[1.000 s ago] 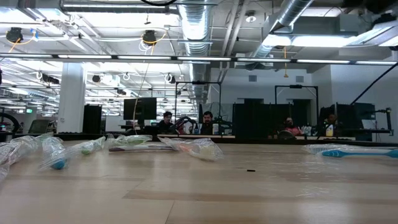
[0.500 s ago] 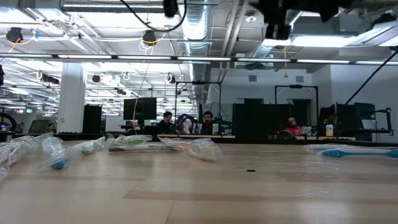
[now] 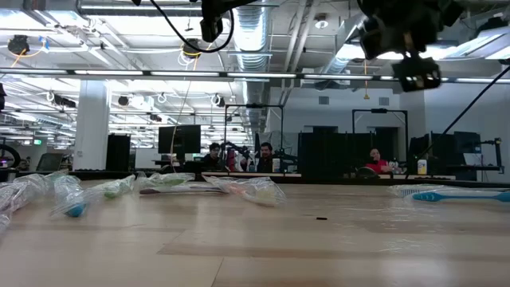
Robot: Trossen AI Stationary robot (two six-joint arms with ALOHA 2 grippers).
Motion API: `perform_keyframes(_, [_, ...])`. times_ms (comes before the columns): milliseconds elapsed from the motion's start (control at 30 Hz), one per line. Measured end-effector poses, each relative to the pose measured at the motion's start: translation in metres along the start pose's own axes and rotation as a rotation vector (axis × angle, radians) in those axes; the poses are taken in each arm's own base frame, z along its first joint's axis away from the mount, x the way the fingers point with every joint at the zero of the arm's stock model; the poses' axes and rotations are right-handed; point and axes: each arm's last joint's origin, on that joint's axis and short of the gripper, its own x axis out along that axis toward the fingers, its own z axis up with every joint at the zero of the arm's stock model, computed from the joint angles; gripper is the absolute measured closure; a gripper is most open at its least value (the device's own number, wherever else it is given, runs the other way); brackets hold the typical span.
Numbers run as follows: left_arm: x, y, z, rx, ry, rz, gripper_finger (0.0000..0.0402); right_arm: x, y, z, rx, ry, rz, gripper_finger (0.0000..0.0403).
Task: Pick & Place toothbrushing station
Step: Put the top blue toothbrush into the black organizer
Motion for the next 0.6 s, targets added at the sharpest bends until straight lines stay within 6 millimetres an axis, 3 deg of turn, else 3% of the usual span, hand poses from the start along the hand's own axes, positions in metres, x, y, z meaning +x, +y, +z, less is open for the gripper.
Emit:
perform_keyframes(167, [0.000, 0.000, 0.000, 0.003, 0.000, 0.001, 0.0234, -0.001, -0.012, -0.009, 0.011, 0.032, -0.169, 0.0182])
perform_keyframes(333, [0.000, 0.000, 0.000, 0.003, -0.004, 0.006, 0.0234, -0.001, -0.016, -0.012, -0.017, 0.051, -0.221, 0.0182])
perform_keyframes(600, [0.000, 0.001, 0.001, 0.002, -0.019, 0.029, 0.0234, 0.020, -0.038, -0.022, 0.111, 0.043, -0.377, 0.0182])
